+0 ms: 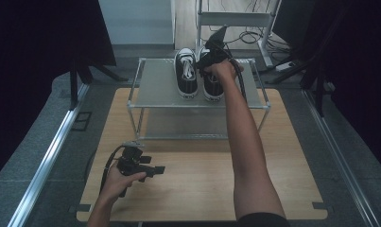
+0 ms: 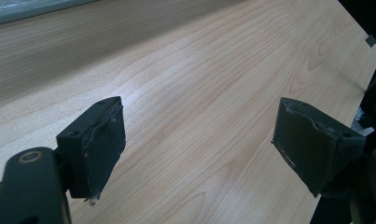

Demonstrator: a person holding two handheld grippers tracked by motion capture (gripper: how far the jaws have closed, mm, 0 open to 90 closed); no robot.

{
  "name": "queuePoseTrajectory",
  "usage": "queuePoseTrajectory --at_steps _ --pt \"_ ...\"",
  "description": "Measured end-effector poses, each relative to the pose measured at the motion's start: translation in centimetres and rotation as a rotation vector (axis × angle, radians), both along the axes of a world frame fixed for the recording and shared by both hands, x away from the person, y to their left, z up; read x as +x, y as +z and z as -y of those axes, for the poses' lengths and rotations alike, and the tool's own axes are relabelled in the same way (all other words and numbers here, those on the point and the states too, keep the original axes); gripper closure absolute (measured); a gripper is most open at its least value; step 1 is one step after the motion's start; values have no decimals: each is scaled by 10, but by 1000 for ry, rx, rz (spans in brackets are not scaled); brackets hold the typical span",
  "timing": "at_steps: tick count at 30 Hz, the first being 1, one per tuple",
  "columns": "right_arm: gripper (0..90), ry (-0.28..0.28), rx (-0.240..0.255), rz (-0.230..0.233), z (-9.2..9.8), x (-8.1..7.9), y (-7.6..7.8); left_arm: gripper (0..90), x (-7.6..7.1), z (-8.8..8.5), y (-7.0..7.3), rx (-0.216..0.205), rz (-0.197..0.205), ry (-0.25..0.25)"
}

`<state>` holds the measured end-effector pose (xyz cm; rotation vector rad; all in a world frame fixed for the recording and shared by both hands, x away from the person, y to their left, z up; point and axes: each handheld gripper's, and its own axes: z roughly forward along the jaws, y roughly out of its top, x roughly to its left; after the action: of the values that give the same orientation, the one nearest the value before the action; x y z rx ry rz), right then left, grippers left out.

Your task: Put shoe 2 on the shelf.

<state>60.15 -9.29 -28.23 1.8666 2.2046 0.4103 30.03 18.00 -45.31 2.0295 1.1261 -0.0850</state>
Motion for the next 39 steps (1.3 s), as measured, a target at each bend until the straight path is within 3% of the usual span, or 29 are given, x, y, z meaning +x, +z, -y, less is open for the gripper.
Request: queuePoseTrajectory --at_steps 11,22,26,31,39 --pt "123 -61 20 -4 -2 9 -7 172 0 -1 0 -3 -2 0" --pt "103 -41 18 -17 -4 12 -13 172 0 -1 -1 -1 -3 0" --pt "128 -33 29 57 -6 7 -2 172 0 -1 -2 2 -6 0" --pt "131 -2 49 99 -4 -4 12 172 -1 0 -2 5 -6 -2" --pt "166 130 107 167 6 -39 28 171 -2 2 -2 19 -6 -3"
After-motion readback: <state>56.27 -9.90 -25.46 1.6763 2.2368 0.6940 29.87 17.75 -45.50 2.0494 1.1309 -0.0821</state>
